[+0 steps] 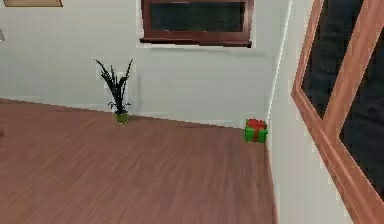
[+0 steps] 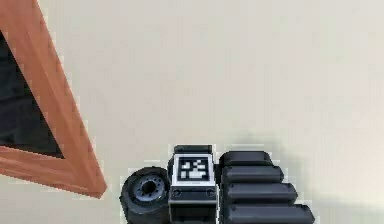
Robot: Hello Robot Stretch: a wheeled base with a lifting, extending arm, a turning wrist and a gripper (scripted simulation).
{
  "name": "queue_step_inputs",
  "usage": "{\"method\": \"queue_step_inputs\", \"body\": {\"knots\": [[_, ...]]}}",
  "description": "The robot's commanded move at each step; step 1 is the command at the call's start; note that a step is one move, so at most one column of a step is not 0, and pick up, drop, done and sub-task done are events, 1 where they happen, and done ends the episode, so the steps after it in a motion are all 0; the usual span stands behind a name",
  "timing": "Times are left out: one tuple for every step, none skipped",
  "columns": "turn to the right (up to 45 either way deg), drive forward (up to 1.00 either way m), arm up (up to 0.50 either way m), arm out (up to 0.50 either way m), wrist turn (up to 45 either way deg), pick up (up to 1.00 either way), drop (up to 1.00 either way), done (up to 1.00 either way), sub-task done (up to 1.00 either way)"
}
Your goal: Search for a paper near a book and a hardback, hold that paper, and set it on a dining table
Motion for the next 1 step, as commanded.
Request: {"method": "queue_step_inputs", "body": {"knots": [[-39.0, 0.00, 0.00, 0.00, 0.0, 0.00, 0.00, 0.00, 0.00]]}}
